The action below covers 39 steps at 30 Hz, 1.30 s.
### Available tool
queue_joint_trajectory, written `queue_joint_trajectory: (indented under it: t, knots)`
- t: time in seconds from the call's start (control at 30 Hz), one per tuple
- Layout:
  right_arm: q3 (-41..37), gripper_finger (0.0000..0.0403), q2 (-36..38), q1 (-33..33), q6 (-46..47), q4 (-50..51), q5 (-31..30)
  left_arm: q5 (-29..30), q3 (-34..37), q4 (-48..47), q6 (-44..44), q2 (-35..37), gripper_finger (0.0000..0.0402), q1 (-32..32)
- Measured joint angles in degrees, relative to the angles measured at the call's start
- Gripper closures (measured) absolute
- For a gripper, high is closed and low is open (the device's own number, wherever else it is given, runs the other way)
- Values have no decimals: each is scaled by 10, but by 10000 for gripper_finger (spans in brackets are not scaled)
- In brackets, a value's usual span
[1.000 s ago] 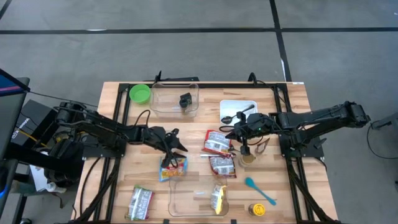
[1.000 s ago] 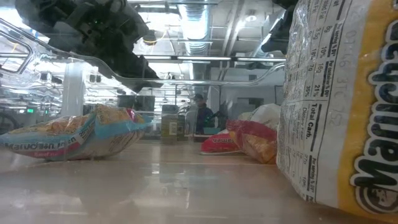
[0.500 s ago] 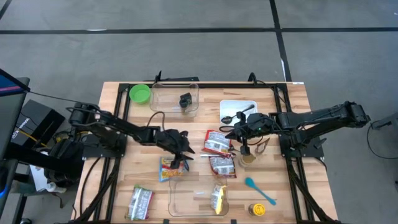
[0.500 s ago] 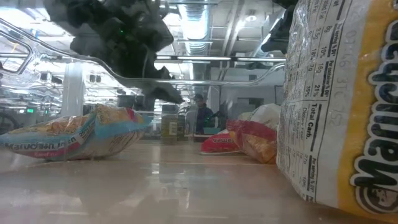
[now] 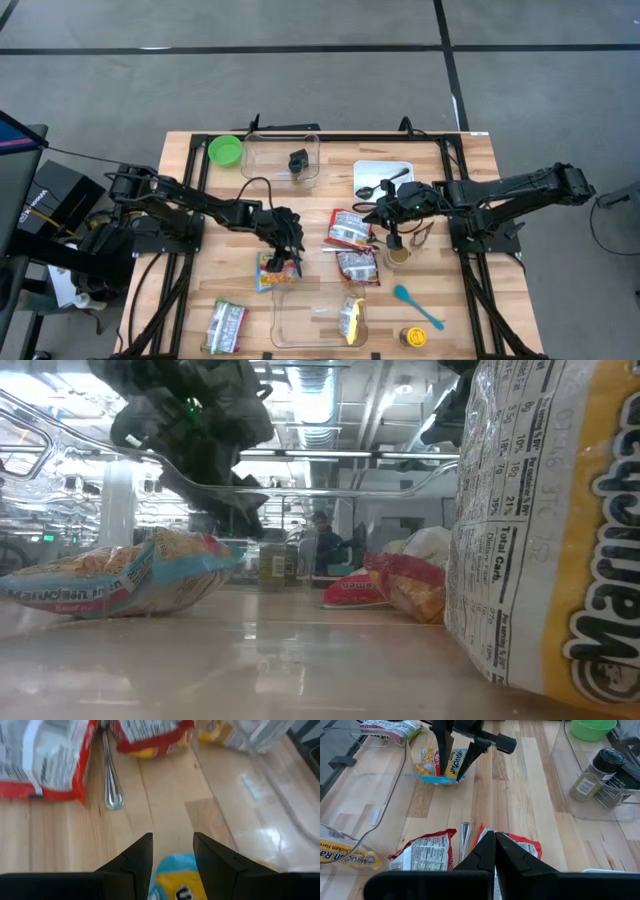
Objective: Pick & Place Food Item
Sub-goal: Put the blue noodle pack into the bottom transparent bin
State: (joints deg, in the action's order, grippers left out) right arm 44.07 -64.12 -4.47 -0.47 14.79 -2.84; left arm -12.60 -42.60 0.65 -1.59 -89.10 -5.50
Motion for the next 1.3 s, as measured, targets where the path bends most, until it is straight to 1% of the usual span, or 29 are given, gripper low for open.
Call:
queue_joint_trajectory:
  t: [0.13,0.33,0.4,0.5,0.6,0.8,0.93,1.07,1.3]
  knots:
    - [0,403,0,0,0,0,0,0,2,1,-25,2,266,0]
    - [0,403,0,0,0,0,0,1,3,-2,-29,6,266,3]
    - [0,403,0,0,0,0,0,21,3,-12,-29,6,266,3]
    - [0,403,0,0,0,0,0,75,3,-39,-31,6,260,3]
    - [0,403,0,0,0,0,0,97,3,-48,-38,6,243,3]
    - [0,403,0,0,0,0,0,83,3,-49,-28,6,199,3]
    - [0,403,0,0,0,0,0,78,3,-70,-25,6,182,3]
    - [0,403,0,0,0,0,0,78,3,-87,-24,6,179,3]
    - [0,403,0,0,0,0,0,78,3,-92,-24,9,190,3]
